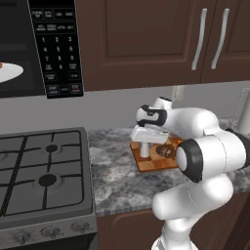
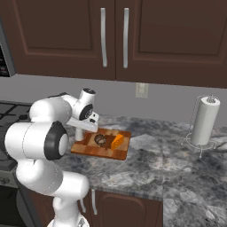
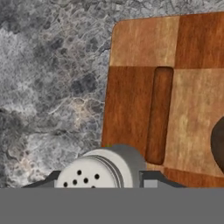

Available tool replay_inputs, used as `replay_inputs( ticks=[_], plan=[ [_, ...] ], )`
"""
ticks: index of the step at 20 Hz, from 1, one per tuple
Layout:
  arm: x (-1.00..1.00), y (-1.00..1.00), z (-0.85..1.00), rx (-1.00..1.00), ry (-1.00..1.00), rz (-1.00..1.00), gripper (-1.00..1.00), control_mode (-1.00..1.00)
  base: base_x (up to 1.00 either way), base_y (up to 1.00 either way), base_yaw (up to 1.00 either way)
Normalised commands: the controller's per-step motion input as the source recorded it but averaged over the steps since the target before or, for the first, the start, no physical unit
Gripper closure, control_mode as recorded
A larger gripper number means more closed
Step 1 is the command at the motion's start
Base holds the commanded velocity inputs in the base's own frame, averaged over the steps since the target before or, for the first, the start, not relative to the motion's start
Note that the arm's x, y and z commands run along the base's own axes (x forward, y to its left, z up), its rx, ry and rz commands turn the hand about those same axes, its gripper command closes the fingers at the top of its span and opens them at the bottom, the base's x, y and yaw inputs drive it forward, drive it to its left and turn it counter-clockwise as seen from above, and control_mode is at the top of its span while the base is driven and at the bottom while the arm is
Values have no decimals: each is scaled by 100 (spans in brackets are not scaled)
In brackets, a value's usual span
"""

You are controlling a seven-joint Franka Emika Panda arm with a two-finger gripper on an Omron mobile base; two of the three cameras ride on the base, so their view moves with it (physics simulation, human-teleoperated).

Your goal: Retrieve the reheated potato from the microwave, then place the potato, cheese, and condiment on the cutting board.

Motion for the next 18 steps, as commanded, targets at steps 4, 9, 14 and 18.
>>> replay_inputs(
  ticks=[4, 9, 14, 18],
  plan=[
    [23, -15, -27, 0, 0, 0, 100, -100, 0, 0, 0],
    [17, -10, -34, 0, 0, 0, 100, -100, 0, 0, 0],
    [2, -9, -29, 0, 0, 0, -100, -100, 0, 0, 0],
    [0, -8, -9, 0, 0, 0, -100, -100, 0, 0, 0]
  ],
)
